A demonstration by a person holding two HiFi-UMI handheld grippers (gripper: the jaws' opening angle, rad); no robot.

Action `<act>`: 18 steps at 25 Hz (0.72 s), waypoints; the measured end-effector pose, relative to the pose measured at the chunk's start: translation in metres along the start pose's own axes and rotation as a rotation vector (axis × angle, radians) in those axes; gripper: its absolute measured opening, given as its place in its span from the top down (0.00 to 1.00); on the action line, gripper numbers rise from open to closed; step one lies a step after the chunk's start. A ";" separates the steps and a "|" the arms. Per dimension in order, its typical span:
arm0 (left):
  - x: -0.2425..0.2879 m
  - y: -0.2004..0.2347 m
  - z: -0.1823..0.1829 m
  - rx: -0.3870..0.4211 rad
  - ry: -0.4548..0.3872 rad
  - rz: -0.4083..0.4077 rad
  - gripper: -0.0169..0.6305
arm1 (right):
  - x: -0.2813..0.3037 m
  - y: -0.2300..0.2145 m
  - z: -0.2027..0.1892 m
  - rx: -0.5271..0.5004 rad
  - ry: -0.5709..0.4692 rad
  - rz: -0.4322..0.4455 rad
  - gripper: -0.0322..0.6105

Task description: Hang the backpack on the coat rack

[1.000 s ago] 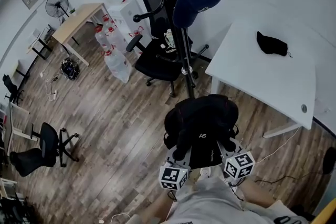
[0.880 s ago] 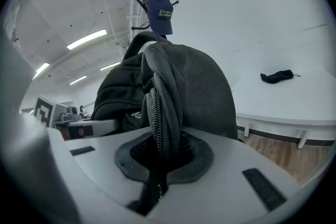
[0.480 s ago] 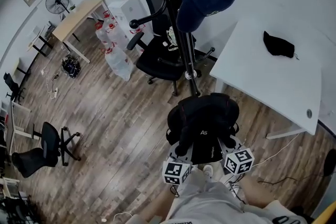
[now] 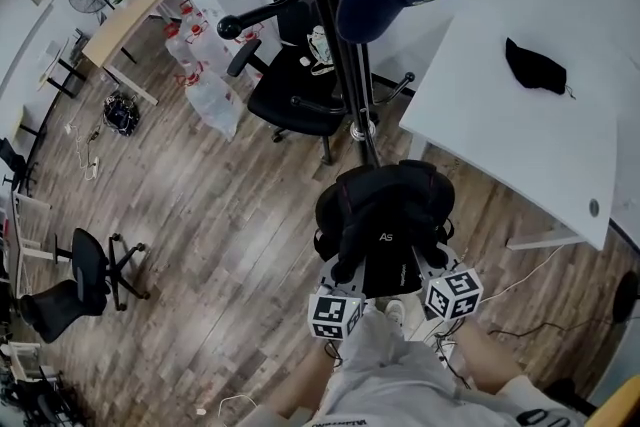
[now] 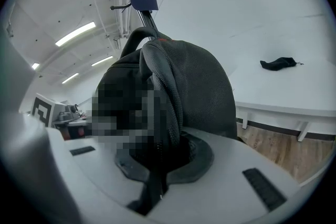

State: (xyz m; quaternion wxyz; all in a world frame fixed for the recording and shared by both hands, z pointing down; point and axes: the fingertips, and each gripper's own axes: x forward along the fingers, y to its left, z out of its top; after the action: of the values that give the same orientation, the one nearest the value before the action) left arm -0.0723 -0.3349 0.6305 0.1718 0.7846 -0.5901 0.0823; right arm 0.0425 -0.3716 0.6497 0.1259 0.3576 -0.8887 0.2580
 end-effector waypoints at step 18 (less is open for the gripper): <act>0.062 0.060 0.006 0.007 -0.017 0.037 0.93 | 0.082 -0.026 0.018 -0.013 0.003 -0.064 0.90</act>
State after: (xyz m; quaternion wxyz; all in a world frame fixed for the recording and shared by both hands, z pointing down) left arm -0.1118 -0.4074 0.6557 0.1624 0.7749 -0.6055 0.0807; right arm 0.0021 -0.4438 0.6781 0.1380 0.3845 -0.8783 0.2484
